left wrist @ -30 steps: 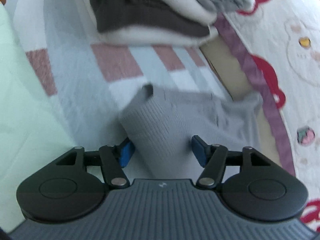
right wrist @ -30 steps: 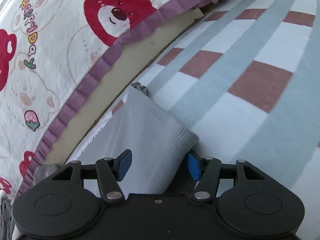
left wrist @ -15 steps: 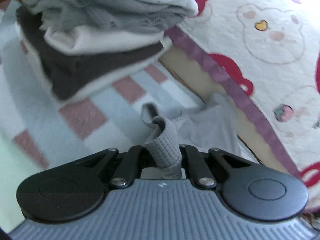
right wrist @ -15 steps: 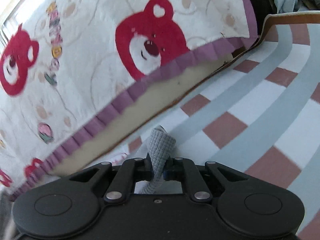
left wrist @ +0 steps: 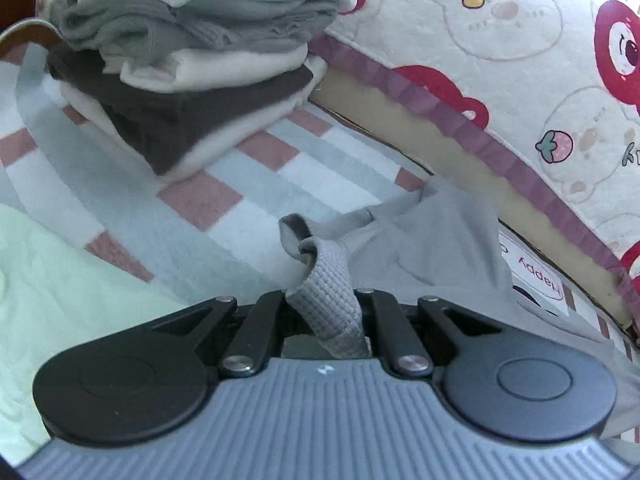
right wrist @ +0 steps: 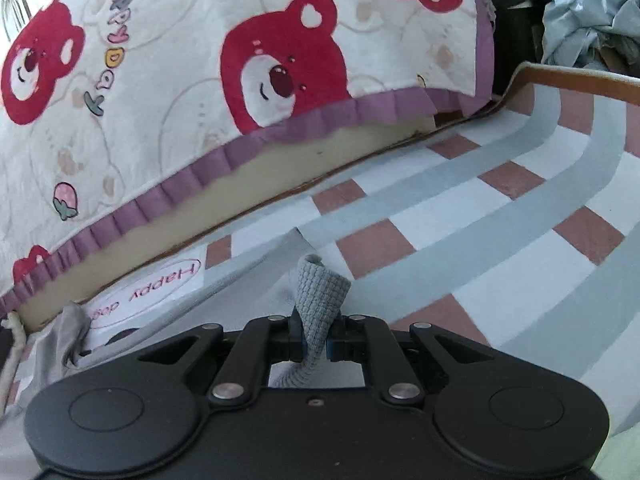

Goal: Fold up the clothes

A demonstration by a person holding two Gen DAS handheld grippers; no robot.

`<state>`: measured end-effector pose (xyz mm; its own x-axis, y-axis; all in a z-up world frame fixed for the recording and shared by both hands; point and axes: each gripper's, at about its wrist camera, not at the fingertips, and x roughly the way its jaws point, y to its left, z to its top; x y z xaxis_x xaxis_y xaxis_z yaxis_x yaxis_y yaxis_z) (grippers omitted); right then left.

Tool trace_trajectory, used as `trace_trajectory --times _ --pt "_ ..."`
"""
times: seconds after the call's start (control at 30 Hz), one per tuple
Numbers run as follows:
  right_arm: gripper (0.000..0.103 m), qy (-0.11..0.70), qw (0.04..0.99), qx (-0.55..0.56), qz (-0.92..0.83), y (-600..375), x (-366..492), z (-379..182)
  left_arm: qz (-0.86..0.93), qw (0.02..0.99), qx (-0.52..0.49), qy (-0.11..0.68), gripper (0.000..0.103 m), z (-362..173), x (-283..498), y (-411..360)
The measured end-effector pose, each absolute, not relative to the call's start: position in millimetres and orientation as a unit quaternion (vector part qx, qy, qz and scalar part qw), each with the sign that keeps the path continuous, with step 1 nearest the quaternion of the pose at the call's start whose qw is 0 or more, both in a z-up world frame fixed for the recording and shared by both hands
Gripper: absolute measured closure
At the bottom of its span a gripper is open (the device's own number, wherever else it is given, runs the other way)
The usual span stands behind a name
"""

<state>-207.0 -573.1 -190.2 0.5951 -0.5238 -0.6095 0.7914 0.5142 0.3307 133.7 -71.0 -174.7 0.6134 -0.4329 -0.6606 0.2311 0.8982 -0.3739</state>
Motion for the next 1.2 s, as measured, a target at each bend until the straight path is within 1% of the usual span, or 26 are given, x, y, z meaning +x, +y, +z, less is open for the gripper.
trace_trajectory --times 0.07,0.1,0.17,0.2,0.27,0.3,0.33,0.37,0.4,0.53,0.67,0.73,0.8,0.9,0.97,1.07,1.13,1.17,1.2 --pt "0.093 0.248 0.831 0.302 -0.396 -576 -204 -202 -0.164 0.879 -0.115 0.433 0.091 -191 139 -71" --pt "0.093 0.261 0.826 0.302 -0.398 -578 -202 -208 -0.153 0.875 -0.106 0.446 0.087 -199 139 -70" --pt "0.092 0.292 0.817 0.282 -0.409 -574 -197 -219 -0.139 0.876 -0.088 0.454 0.083 -210 136 -69" --pt "0.09 0.304 0.814 0.263 -0.42 -570 -194 -223 -0.136 0.881 -0.077 0.447 0.079 -208 132 -69" --pt "0.083 0.322 0.797 0.218 -0.462 -566 -191 -221 -0.125 0.894 -0.044 0.428 0.071 -201 126 -71" --pt "0.075 0.331 0.788 0.196 -0.482 -563 -190 -220 -0.117 0.903 -0.023 0.414 0.07 -196 126 -71" --pt "0.071 0.339 0.777 0.173 -0.501 -561 -188 -219 -0.112 0.911 -0.003 0.397 0.07 -190 127 -69" --pt "0.07 0.345 0.773 0.155 -0.509 -558 -184 -218 -0.106 0.919 0.017 0.38 0.071 -184 128 -68" --pt "0.068 0.347 0.793 0.157 -0.476 -555 -170 -212 -0.105 0.925 0.028 0.364 0.07 -178 129 -64" --pt "0.068 0.348 0.86 0.161 -0.337 -541 -113 -189 -0.207 0.913 0.002 0.352 0.07 -164 146 -56" --pt "0.067 0.341 0.906 0.161 -0.191 -527 -57 -166 -0.324 0.873 0.042 0.361 0.069 -174 165 -90" --pt "0.063 0.336 0.92 0.162 -0.117 -519 -26 -155 -0.345 0.861 0.063 0.37 0.068 -186 177 -109" --pt "0.057 0.341 0.92 0.183 -0.062 -508 23 -155 -0.348 0.848 0.075 0.392 0.064 -199 191 -122" --pt "0.056 0.358 0.916 0.178 -0.019 -491 92 -157 -0.35 0.829 0.084 0.428 0.062 -217 211 -137" --pt "0.056 0.371 0.913 0.171 0.009 -479 137 -158 -0.35 0.826 0.071 0.435 0.061 -224 216 -136" --pt "0.056 0.416 0.898 0.138 0.045 -459 191 -160 -0.359 0.821 0.04 0.441 0.055 -227 218 -128" --pt "0.051 0.446 0.883 0.141 0.046 -448 218 -166 -0.361 0.817 0.011 0.45 0.051 -229 220 -122" --pt "0.043 0.459 0.876 0.144 0.039 -443 230 -170 -0.361 0.814 -0.004 0.455 0.048 -229 220 -120" --pt "0.04 0.472 0.868 0.147 0.032 -439 241 -175 -0.362 0.811 -0.014 0.459 0.048 -230 218 -118"
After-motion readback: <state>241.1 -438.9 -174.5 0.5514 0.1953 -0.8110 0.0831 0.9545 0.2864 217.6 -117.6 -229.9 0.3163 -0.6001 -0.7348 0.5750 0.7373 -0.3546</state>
